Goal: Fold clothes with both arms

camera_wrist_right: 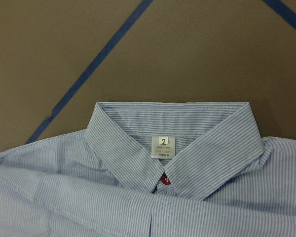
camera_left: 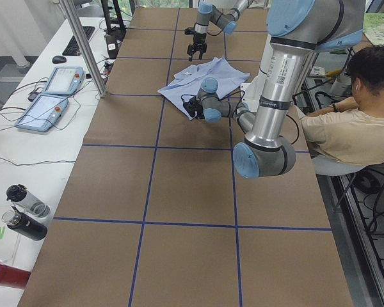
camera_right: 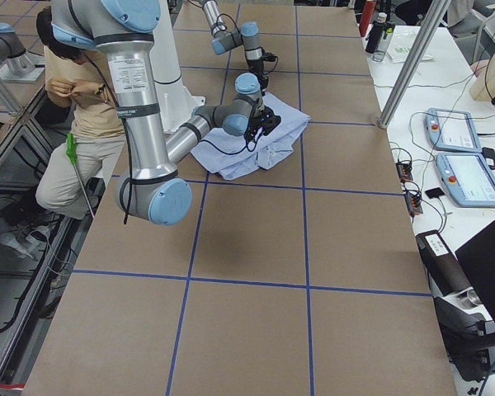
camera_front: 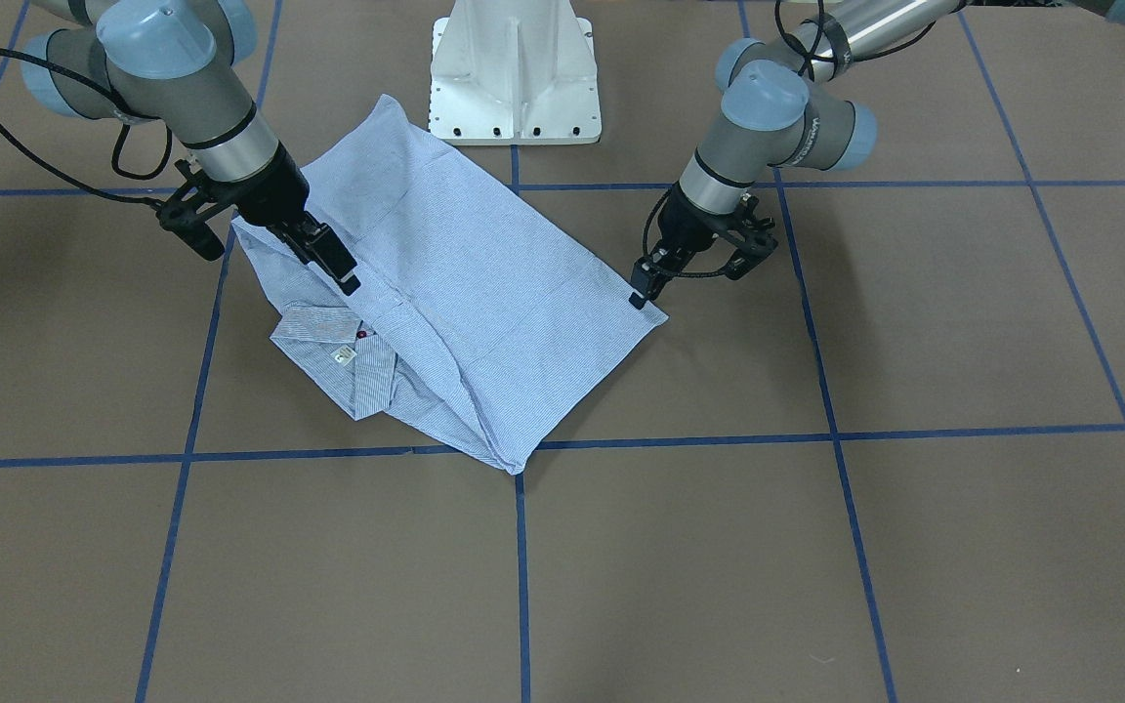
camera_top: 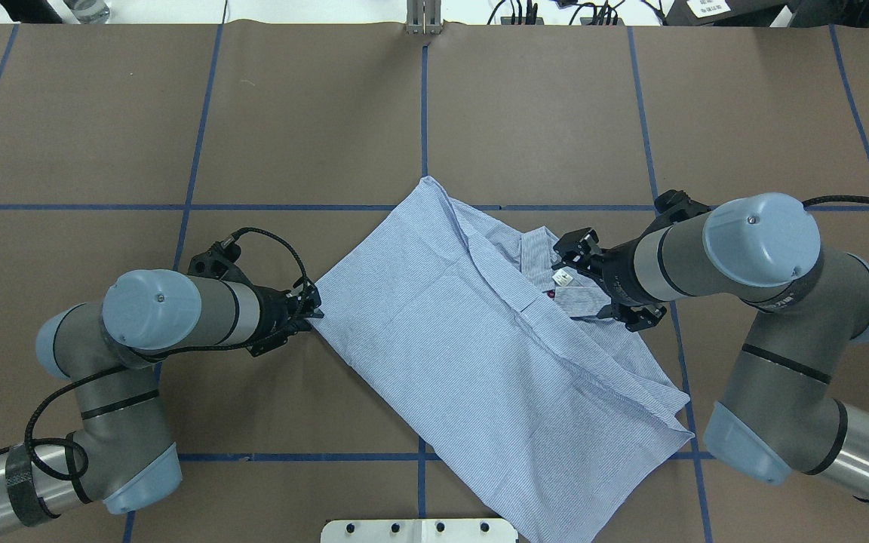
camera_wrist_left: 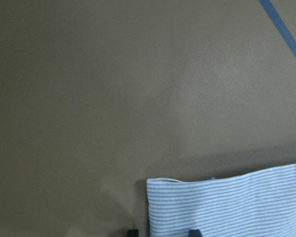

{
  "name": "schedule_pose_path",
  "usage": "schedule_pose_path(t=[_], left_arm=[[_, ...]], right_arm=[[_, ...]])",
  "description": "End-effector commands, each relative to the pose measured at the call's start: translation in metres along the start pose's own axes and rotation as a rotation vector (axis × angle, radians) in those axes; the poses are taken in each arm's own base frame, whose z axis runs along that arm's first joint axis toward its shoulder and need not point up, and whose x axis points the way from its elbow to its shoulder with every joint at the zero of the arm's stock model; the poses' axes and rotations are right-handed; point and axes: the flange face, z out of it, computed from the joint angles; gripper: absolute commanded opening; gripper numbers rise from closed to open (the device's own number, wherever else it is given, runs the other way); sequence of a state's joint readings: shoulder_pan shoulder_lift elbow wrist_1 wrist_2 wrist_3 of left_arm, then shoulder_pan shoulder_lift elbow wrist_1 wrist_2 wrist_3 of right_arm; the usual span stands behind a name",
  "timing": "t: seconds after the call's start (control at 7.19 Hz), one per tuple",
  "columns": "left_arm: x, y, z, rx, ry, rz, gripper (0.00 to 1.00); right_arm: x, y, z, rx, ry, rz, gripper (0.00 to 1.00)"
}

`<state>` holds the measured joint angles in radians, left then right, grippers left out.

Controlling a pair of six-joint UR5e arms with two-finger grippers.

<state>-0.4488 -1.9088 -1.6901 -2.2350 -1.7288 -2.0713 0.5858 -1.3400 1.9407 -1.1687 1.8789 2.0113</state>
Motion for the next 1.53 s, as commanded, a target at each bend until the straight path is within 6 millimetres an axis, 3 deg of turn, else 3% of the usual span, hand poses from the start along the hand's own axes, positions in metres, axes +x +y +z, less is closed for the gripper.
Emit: schedule_pose_path(t=[0.0,0.28,0.56,0.83,0.97,1.11,1.25,1.39], left_arm=[[0.000,0.000,0.001,0.001,0.000,-0.002,0.00],[0.004,-0.006,-0.002,0.037,0.024,0.005,0.00],[0.018,-0.028,-0.011,0.070,0.046,0.058,0.00],[0.090,-0.084,0.008,0.160,0.094,0.059,0.00],[0.116,-0.128,0.017,0.201,0.146,0.066,0.00],[0.123,-0.160,0.036,0.226,0.167,0.120,0.00],[0.155,-0.188,0.046,0.250,0.193,0.141,0.00],[0.186,-0.198,0.051,0.264,0.215,0.158,0.00]], right_arm=[[-0.002,-0.006,-0.004,0.001,-0.003,0.005,1.00],[-0.004,-0.006,-0.007,-0.001,-0.010,0.006,1.00],[-0.004,-0.007,-0.008,0.000,-0.011,0.008,1.00],[-0.005,-0.008,-0.010,0.001,-0.015,0.008,1.00],[-0.005,-0.008,-0.009,0.002,-0.012,0.009,1.00],[-0.005,-0.008,-0.009,0.002,-0.013,0.009,1.00],[-0.005,-0.008,-0.009,0.003,-0.013,0.009,1.00],[-0.005,-0.007,-0.008,0.002,-0.013,0.008,1.00]])
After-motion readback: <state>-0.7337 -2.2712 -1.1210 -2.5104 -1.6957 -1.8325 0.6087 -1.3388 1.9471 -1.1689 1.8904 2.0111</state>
